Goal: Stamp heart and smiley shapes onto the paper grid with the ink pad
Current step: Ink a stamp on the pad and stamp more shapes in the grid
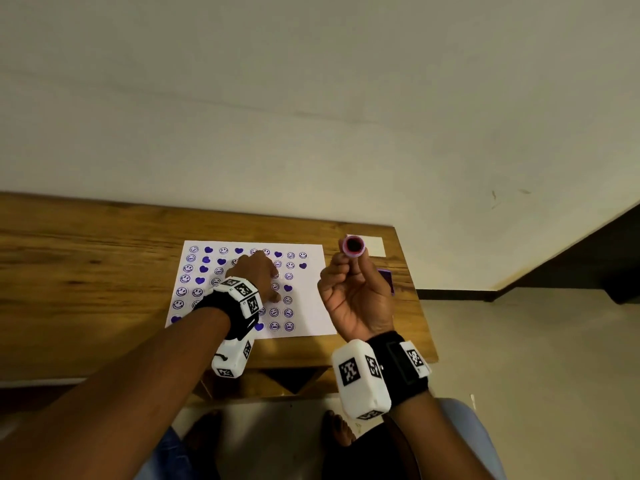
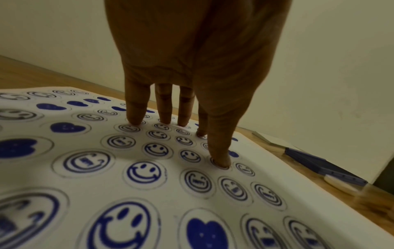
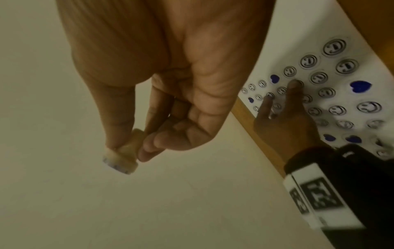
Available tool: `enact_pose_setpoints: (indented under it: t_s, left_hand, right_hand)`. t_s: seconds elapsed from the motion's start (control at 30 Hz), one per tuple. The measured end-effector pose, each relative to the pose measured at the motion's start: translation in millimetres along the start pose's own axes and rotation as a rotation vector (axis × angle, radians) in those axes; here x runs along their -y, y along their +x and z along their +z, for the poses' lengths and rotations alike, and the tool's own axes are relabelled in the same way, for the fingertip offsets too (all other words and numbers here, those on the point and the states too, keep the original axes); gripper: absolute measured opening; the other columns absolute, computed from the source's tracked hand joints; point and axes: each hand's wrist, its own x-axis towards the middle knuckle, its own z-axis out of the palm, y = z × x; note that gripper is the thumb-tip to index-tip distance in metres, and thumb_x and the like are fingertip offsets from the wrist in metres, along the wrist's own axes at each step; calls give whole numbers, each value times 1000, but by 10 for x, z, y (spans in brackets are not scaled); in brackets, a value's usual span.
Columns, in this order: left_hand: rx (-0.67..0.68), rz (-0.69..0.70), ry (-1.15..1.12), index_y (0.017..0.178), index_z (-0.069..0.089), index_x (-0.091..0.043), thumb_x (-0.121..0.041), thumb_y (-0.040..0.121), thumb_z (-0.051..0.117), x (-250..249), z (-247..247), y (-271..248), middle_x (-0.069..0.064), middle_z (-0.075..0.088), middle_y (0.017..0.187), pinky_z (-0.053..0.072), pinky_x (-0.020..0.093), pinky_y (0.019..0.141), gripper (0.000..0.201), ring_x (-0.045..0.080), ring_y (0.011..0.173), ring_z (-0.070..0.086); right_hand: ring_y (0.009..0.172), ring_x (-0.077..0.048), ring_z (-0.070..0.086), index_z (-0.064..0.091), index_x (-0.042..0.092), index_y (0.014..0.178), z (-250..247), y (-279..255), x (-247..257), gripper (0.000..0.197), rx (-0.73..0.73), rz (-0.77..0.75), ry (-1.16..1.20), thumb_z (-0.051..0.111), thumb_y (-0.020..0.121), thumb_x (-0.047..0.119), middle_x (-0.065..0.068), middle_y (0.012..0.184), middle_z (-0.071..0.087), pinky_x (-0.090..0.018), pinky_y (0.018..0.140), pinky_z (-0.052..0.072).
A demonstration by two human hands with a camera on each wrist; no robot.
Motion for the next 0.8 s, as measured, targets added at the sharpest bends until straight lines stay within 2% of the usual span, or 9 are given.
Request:
enact_pose_setpoints:
  t_s: [0.17,0.27,0.33,0.47,0.53,0.6,0.67,0.73,0.8]
  left_hand:
    - [13,11,17,118,63,-28,-43,61,87,13,5,-8,-3,50,125,45,40,91,64,24,122,48]
    - [18,22,30,119,63,-28,-44,61,86,-11,-2,-22,-3,49,126,45,42,92,65,26,122,48]
    - [16,25,28,118,64,-27,-44,60,87,-18,-4,-28,-2,51,125,47,41,91,65,26,121,49]
    - [9,11,27,118,64,-27,-43,61,86,-32,1,-53,-2,51,125,46,41,91,63,25,122,48]
    - [13,17,36,119,63,-27,-44,64,85,-46,18,-81,-2,49,126,45,41,93,62,26,123,47]
    - [12,6,36,120,63,-27,-44,66,84,-43,34,-125,-1,49,127,44,41,94,60,25,123,46]
    - [9,-6,31,121,61,-27,-44,67,83,-28,40,-155,-1,48,127,43,41,94,60,25,124,46]
    - [9,-1,33,122,61,-27,-44,68,82,-21,35,-169,0,48,127,43,41,93,60,26,124,45]
    - [14,6,37,121,61,-26,-44,68,82,-24,17,-172,-1,48,128,43,42,94,60,26,124,45]
  right_hand:
    - [74,-20,63,69,-6,108,-47,-57,-129,31,103,11,72,78,81,5,-15,86,65,-27,71,55]
    - [79,-23,64,67,-7,113,-79,-87,-90,29,147,24,120,72,87,6,-18,90,66,-31,74,55]
    - [76,-22,64,68,-6,109,-116,-89,-51,29,128,4,118,77,83,5,-17,88,66,-30,71,56]
    - [65,-14,63,71,-2,88,-222,-76,20,39,-15,-77,79,95,57,4,-10,78,65,-23,59,54]
    - [63,-11,64,72,-1,88,-288,-34,66,40,-155,-95,22,95,56,8,-9,76,66,-19,56,54]
    - [61,-8,61,72,1,94,-363,33,106,32,-364,-114,-232,87,68,13,-8,77,66,-15,54,51]
    - [60,-8,56,73,-1,99,-432,97,102,25,-515,-166,-591,79,80,15,-6,76,67,-18,56,47]
    - [62,-11,54,77,-1,95,-494,167,77,23,-584,-229,-934,80,82,17,-3,70,68,-25,61,46]
    - [65,-10,61,80,8,84,-515,265,75,18,-616,-263,-1258,85,76,24,0,71,73,-28,68,50]
